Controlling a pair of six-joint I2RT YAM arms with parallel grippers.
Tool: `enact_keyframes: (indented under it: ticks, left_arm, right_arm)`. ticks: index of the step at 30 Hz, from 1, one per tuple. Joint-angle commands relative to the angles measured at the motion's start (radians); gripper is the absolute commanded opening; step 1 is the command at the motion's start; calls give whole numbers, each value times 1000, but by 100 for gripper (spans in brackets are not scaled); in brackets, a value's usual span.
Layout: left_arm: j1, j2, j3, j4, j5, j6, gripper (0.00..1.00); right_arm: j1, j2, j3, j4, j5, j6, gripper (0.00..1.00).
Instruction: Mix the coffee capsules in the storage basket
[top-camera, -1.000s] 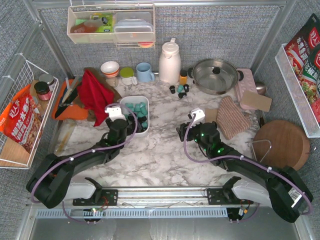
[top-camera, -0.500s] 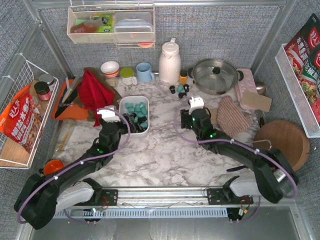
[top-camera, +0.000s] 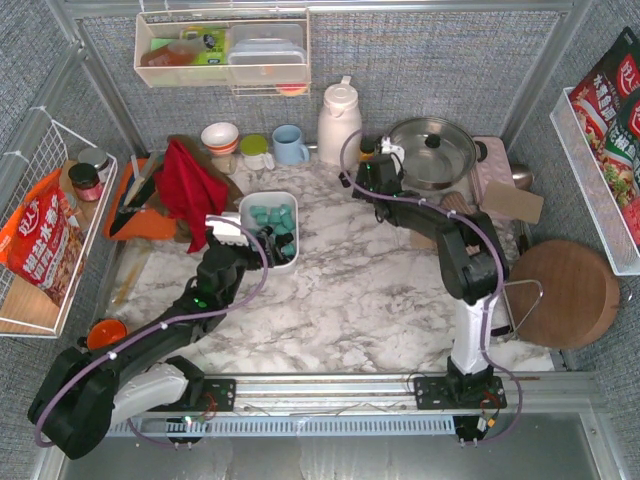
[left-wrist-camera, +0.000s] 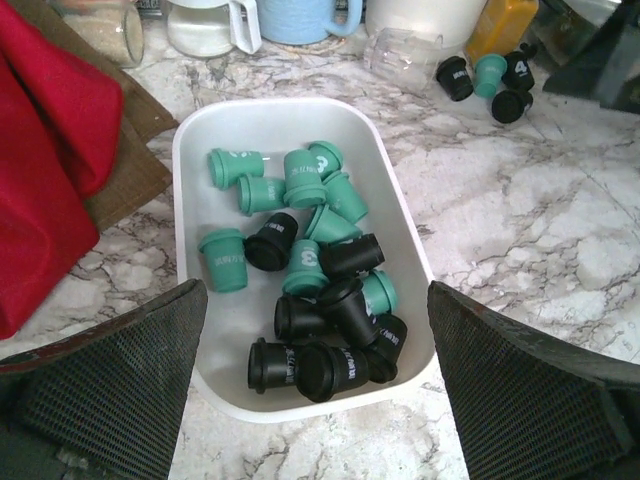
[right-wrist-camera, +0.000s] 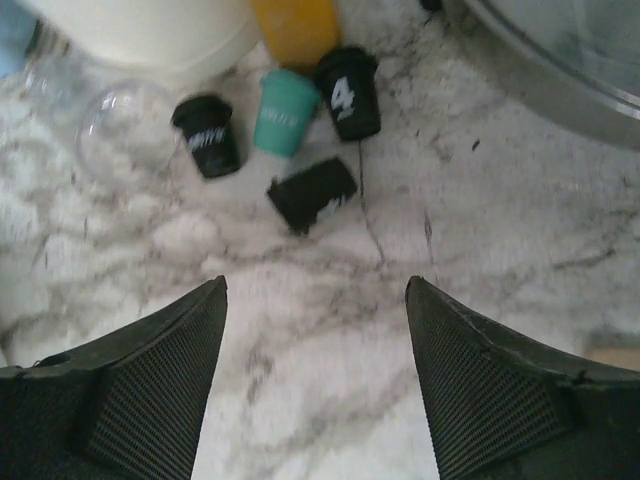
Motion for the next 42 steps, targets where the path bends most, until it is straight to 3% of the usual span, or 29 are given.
enact_keyframes:
  ticks: [1,5,10,15,26,29,32,42]
  left_arm:
    - [1,6,-23,67,12,28,99]
    - [1,30,-22,100,14,33,99]
    - [1,65,5,81,42,32,99]
    - [1,80,12,86,57,31,99]
    - [1,96,15,96,71,34,99]
    - [1,99,14,105,73,46,99]
    - [1,107,8,138,107,88,99]
    - [1,265,-25,492,537,379,99]
  right_arm:
    - [-41,112,143,-83,-14,152,76]
    - [-48,224,290,-114,3,197,76]
    - [-48,368,505,-308,33,258,75]
    - [-47,408,562,-430,86,327,68]
    - [-53,413,577,-462,31,309,38]
    - [-53,363,514,-428,-1,261,28]
    - [-47,279,427,-395,-47,176,25]
    - [64,-265,-152,-87,-512,-96,24]
